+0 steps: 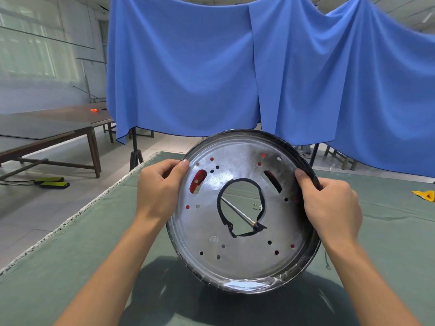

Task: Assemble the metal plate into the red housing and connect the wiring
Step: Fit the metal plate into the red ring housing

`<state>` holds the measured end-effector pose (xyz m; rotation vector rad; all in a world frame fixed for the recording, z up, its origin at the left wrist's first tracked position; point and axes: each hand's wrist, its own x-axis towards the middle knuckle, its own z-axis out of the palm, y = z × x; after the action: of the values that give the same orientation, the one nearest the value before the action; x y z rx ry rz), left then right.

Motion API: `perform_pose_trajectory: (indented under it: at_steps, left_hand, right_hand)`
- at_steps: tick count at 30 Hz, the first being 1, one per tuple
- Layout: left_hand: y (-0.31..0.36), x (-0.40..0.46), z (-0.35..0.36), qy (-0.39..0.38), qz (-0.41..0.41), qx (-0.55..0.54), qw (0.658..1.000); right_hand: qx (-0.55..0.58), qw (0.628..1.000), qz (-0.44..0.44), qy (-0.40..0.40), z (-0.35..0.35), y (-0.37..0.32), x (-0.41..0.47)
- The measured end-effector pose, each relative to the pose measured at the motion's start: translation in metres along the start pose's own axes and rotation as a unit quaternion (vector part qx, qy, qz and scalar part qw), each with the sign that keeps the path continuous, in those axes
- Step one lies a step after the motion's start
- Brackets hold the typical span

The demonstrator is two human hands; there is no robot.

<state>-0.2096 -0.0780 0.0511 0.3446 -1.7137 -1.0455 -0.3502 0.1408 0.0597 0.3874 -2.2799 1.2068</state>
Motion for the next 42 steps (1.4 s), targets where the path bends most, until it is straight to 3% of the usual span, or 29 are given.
perform_pose_trajectory:
  at_steps: [15,23,32,42]
  left_hand:
    - [-0.0019,-0.0003,-0.0018,0.004,0.002,0.005,1.0]
    - [-0.0024,0.0,-0.001,0.008,0.004,-0.008,1.0]
    - [-0.0031,-0.001,-0.0011,0.007,0.02,0.02,1.0]
    - [-0.0025,-0.0009,-0.0001,0.014,0.002,0.018,1.0]
  right_hand:
    - [0.02,0.998,-0.02,-0.057,0.0043,0.0019,0.0031]
    - [0.018,0.999,0.003,-0.029,0.0013,-0.0029,-0.0001]
    - [0.039,0.995,-0.001,-0.093,0.0004,-0.0045,0.0021]
    - [0.046,0.993,-0.005,-0.109,0.0019,-0.0038,0.0037]
